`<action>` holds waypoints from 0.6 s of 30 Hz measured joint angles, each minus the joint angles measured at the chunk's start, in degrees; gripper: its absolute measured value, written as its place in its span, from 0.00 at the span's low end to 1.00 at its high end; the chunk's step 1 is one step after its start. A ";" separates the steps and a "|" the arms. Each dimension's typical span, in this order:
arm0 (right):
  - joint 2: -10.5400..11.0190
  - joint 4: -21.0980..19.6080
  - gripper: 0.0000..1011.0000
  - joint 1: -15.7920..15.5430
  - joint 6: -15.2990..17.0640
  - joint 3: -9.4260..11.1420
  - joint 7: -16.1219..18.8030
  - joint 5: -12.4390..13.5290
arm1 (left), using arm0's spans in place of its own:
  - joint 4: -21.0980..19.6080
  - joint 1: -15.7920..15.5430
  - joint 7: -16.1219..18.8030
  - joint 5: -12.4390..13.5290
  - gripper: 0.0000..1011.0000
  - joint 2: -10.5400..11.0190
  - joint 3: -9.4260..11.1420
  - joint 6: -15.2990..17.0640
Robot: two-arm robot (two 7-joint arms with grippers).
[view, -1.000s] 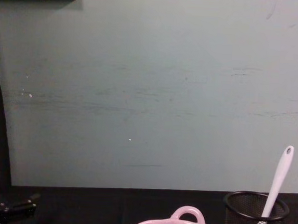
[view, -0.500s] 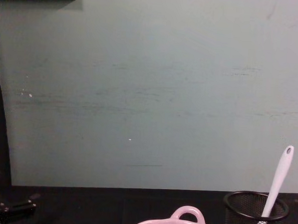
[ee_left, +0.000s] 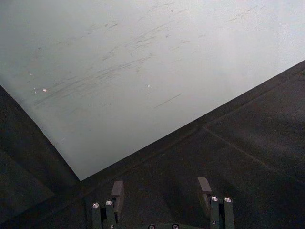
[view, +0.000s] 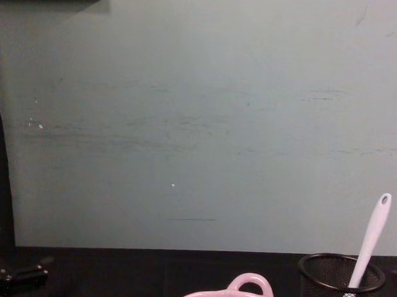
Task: Use the one hand to pick up the spoon and stir the clear water in the bowl.
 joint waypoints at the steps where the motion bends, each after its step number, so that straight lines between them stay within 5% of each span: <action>1: 0.01 -0.01 0.99 0.00 0.00 0.00 -0.01 0.00 | 0.00 0.00 0.00 0.00 0.99 0.00 0.00 0.00; 18: 0.14 -0.08 0.99 0.01 0.00 -0.09 0.01 0.20 | 0.00 0.00 0.00 0.00 0.99 0.00 0.00 0.00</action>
